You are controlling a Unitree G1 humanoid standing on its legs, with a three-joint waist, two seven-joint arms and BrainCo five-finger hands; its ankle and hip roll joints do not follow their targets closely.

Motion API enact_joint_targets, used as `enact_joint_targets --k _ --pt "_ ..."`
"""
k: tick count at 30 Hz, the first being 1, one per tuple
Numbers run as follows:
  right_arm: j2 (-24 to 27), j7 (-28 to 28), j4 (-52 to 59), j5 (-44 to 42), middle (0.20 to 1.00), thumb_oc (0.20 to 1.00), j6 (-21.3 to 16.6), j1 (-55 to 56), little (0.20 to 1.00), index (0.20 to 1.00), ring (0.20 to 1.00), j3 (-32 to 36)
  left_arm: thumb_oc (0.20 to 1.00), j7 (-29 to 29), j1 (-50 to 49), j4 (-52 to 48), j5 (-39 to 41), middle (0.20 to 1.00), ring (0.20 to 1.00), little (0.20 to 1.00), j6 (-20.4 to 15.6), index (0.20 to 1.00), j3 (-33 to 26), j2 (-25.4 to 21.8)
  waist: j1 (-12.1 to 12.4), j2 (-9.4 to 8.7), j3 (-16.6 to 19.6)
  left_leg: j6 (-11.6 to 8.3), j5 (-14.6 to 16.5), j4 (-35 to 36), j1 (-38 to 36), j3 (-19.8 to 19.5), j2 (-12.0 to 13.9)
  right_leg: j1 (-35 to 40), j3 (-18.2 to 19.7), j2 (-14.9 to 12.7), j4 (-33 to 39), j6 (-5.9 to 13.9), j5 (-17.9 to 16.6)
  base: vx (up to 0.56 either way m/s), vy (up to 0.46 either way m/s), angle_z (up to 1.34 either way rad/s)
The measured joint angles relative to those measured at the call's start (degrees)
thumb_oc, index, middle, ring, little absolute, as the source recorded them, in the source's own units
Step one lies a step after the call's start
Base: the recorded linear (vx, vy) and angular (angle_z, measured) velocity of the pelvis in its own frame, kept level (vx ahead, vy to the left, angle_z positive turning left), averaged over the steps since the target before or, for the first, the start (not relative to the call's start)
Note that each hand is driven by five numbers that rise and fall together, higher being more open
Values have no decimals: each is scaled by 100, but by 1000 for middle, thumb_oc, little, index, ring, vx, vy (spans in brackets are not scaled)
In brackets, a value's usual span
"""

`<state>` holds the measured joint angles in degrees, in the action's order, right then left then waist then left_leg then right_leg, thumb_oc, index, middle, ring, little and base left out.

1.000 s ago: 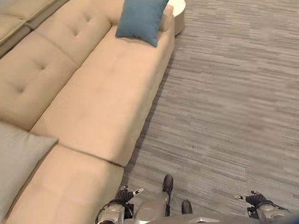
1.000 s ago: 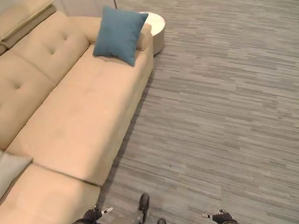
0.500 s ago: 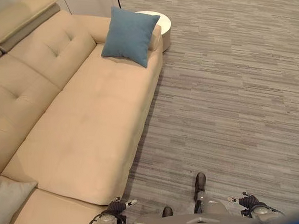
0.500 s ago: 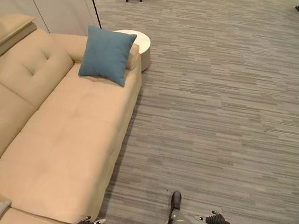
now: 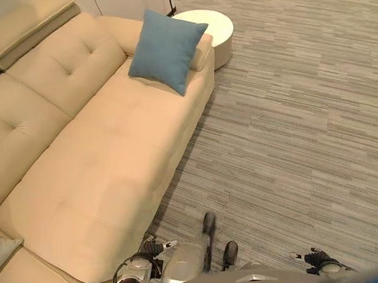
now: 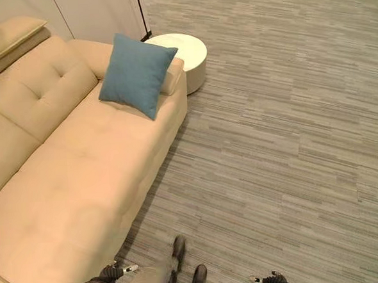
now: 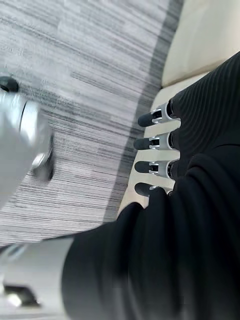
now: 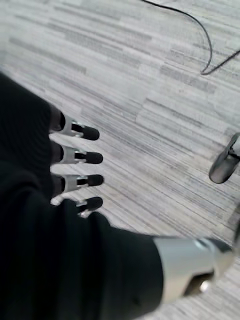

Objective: Pick up all the scattered cushions and arrange them neatly on the sofa.

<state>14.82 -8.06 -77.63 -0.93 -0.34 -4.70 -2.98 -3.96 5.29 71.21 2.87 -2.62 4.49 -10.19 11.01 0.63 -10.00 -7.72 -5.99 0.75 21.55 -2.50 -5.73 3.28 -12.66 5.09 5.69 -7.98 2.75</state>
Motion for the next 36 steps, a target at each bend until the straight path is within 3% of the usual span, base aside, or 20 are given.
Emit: enact_joint_targets --k 1,3,4,5,6,7,9,11,14,16,17,18,20,22,23,26,29,30,33,36 --pt "-44 45 27 3 1000 1000 4 -11 1000 1000 1000 -2 1000 5 -52 153 22 1000 1000 1000 72 1000 -61 -44 138 50 38 145 35 -279 41 -24 76 261 200 83 -2 61 230 505 164 -88" --pt "-72 65 10 4 1000 1000 -37 52 1000 1000 1000 -161 1000 2 -270 408 47 1000 1000 1000 131 1000 -137 -136 109 -261 369 543 162 -535 -424 -81 12 569 545 -185 -73 170 537 318 172 -90" --pt "-40 69 22 6 1000 1000 -43 104 1000 1000 1000 -254 1000 12 -354 397 50 1000 1000 1000 130 1000 -132 -121 49 -297 599 733 -56 -328 -779 -34 16 619 580 -262 -362 440 702 268 204 -50" --pt "-7 73 -1 7 1000 1000 -15 117 1000 1000 1000 -330 1000 19 -283 319 58 1000 1000 1000 124 1000 -125 -58 -84 -217 602 1204 -271 45 -1225 30 64 452 568 -294 -1198 754 845 231 192 -53" --pt "-48 122 75 10 1000 1000 -12 125 1000 1000 1000 -324 1000 30 -181 213 94 1000 1000 1000 109 1000 -102 -46 -85 -37 602 1255 -174 269 -1639 26 287 -513 513 -321 -3468 1173 653 215 218 -17" --pt "-90 130 181 12 1000 1000 -5 150 1000 1000 1000 -380 1000 30 117 187 96 1000 1000 1000 66 1000 2 -150 -205 -192 616 1267 64 189 -1853 -114 77 -1418 613 -769 -5168 1448 611 307 223 16" --pt "-5 122 496 76 1000 1000 -36 115 1000 1000 1000 -418 1000 -12 389 -6 92 1000 1000 1000 37 1000 79 -55 -348 51 430 1820 663 -66 -2189 -279 -68 -2476 693 -1254 -5788 1495 380 391 114 41" --pt "-22 137 723 128 1000 1000 -92 180 1000 1000 1000 -397 1000 -18 179 1 90 1000 1000 1000 80 1000 101 -44 -533 315 379 1337 1011 125 -2727 -503 -59 -2781 391 -1163 -3808 1281 360 582 -121 28" --pt "-294 140 885 123 1000 1000 -63 339 1000 1000 1000 -330 1000 -19 52 308 95 1000 1000 1000 90 1000 -249 -184 -706 -57 307 1231 1636 102 -3138 -948 -181 -2850 654 -668 -110 1262 -162 576 -175 69" --pt "-409 137 847 128 1000 1000 -32 339 1000 1000 1000 -269 1000 -14 68 561 95 1000 1000 1000 97 1000 -224 -127 -822 -22 302 1093 1753 148 -3602 -1168 58 -2797 936 -349 -256 1037 -480 396 -199 116" --pt "-428 143 604 195 1000 1000 -6 497 1000 1000 1000 -255 1000 -18 -129 658 97 1000 1000 1000 98 1000 -247 -50 -769 -293 556 1023 1779 -303 -3928 -1151 -143 -2293 881 -354 -403 318 -1335 349 -221 92" --pt "-256 115 623 227 1000 1000 -29 442 1000 1000 1000 -247 1000 -11 -243 533 99 1000 1000 1000 35 1000 -217 123 -679 -202 613 568 1825 -1242 -3681 -1201 -119 -1995 886 -323 -443 -39 -1534 327 -233 81" --pt "-252 115 697 225 1000 1000 -100 331 1000 1000 1000 -138 1000 -19 -136 306 100 1000 1000 1000 -27 1000 -247 40 -670 -173 606 521 1947 -1634 -3194 -1182 209 -1690 826 -293 -394 -38 -1243 230 -232 46" --pt "-249 90 806 220 1000 1000 -114 295 1000 1000 1000 -111 1000 -10 74 111 100 1000 1000 1000 -29 1000 -240 51 -545 -269 454 397 1838 -3688 -1880 -1017 387 -1399 755 -279 -362 -181 -949 128 -168 18" --pt "-271 62 761 219 1000 1000 -110 180 1000 1000 1000 -134 1000 -11 255 80 100 1000 1000 1000 -54 1000 -241 56 -475 -426 259 446 1795 -4358 -1182 -922 423 -1240 687 -338 -309 -186 -939 126 -115 3" --pt "-292 -12 721 214 1000 1000 -117 100 1000 1000 1000 -158 1000 -8 427 -27 103 1000 1000 1000 -48 1000 -229 -16 -524 -614 71 370 1546 -3385 -225 -710 537 -792 518 -466 -33 -126 -801 200 -64 5" --pt "-194 -82 602 222 1000 1000 -129 336 1000 1000 1000 -71 1000 15 492 -38 96 1000 1000 1000 -46 1000 110 59 -816 -456 -46 312 1162 -1343 -364 433 590 -442 38 -670 -15 120 -513 190 62 65" --pt "-210 -120 452 227 1000 1000 -56 492 1000 1000 1000 -81 1000 27 343 10 103 1000 1000 1000 -21 1000 112 119 -849 -169 97 445 635 -1189 -650 626 512 -155 -58 -634 -49 276 -345 238 177 55" --pt "-291 -122 497 231 1000 1000 -65 498 1000 1000 1000 -161 1000 17 147 124 105 1000 1000 1000 -3 1000 -11 201 -839 70 247 871 368 -177 -1687 172 485 75 58 -553 -285 572 -72 149 131 10" --pt "-341 -117 580 233 1000 1000 -95 350 1000 1000 1000 -176 1000 -17 93 101 105 1000 1000 1000 -13 1000 -7 141 -706 -2 446 929 285 190 -2071 4 251 72 107 -826 -765 894 247 59 115 32"
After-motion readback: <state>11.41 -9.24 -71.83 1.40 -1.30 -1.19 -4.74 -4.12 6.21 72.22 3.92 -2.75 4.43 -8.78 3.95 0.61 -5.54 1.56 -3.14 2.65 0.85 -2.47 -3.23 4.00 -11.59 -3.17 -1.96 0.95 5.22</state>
